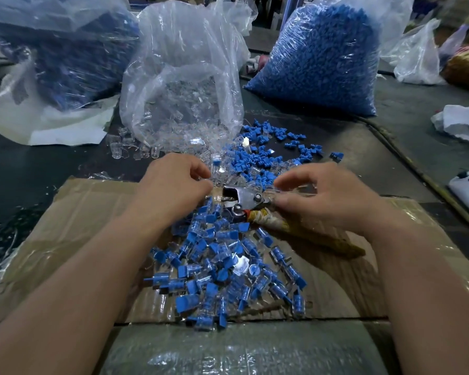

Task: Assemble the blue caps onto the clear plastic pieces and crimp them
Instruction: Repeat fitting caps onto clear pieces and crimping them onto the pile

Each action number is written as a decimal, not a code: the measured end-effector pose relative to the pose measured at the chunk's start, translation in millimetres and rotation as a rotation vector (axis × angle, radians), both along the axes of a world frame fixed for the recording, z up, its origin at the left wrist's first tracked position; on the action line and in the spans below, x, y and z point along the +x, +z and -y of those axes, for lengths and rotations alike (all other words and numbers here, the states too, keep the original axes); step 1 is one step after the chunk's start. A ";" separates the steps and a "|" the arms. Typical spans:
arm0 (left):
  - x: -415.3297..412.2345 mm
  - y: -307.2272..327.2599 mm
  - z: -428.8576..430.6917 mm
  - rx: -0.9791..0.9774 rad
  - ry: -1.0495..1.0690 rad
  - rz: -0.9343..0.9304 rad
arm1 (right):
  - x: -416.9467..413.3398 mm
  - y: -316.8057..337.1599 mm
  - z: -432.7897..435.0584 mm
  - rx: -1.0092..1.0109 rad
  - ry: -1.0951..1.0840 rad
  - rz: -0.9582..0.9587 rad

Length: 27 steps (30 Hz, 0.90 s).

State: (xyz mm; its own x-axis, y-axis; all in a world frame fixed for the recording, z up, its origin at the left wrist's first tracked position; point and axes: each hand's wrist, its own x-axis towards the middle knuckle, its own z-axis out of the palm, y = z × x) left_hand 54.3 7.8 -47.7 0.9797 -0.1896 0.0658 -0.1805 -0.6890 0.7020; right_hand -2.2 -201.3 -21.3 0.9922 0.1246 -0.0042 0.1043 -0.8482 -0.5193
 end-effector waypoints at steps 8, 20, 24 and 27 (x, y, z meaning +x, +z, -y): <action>0.5 2.4 -0.9 0.007 -0.019 -0.036 | 13.2 -12.1 -3.1 0.120 -0.351 0.437; 1.6 0.9 1.2 -0.010 0.023 0.001 | 30.3 -27.7 -15.1 -0.136 -0.109 0.183; -1.0 0.4 1.3 -0.058 0.038 0.026 | 30.0 -28.3 -13.8 -0.109 -0.147 0.180; -1.7 -0.7 2.0 -0.048 0.025 0.032 | 30.2 -27.7 -14.2 -0.127 -0.147 0.162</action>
